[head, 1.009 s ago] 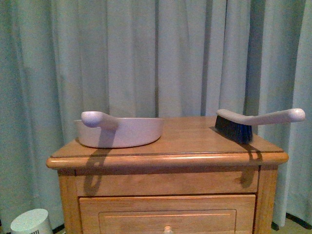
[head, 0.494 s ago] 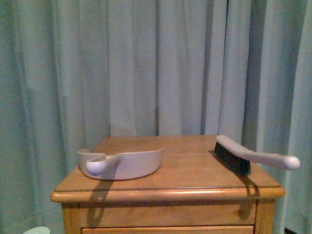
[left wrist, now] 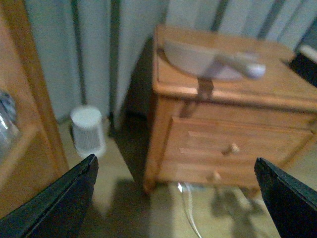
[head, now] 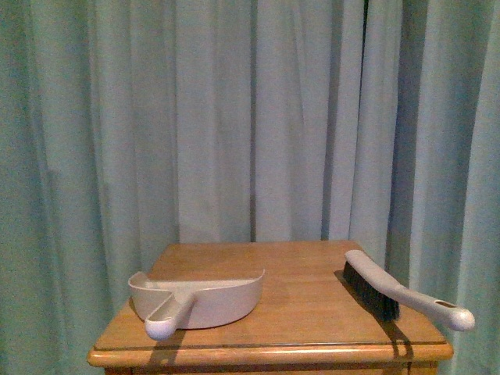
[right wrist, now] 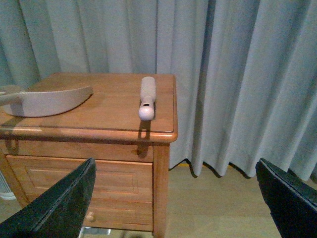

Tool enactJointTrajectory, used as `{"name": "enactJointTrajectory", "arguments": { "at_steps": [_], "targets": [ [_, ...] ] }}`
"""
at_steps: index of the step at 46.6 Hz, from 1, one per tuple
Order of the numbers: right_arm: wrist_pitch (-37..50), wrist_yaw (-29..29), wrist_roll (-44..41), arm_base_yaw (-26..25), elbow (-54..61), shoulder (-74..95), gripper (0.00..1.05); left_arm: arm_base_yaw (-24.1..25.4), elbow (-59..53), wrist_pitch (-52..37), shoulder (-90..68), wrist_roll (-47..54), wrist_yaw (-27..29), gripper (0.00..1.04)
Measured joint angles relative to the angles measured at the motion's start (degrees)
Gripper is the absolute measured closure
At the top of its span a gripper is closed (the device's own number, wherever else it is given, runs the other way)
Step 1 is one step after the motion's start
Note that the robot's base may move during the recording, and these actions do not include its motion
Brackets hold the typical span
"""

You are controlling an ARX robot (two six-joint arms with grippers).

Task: Clean up trash

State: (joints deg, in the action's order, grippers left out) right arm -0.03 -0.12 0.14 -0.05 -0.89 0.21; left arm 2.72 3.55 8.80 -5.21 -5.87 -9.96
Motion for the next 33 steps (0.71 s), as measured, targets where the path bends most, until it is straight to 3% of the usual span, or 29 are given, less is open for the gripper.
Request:
{"name": "enactJointTrajectory", "arguments": {
  "at_steps": [13,20,33],
  "targets": [
    [0.0,0.0,0.0,0.0,0.0,0.0,0.07,-0.5,7.2,-7.1,-20.3,0.7,-0.5,0.08],
    [0.0,0.0,0.0,0.0,0.0,0.0,0.07,-9.1,26.0,-2.0,-42.7,8.5,5.7,0.08],
    [0.0,0.0,0.0,0.0,0.0,0.0,0.07,-22.5,51.9,7.9,-63.3,11.7,13.0,0.08]
  ]
}}
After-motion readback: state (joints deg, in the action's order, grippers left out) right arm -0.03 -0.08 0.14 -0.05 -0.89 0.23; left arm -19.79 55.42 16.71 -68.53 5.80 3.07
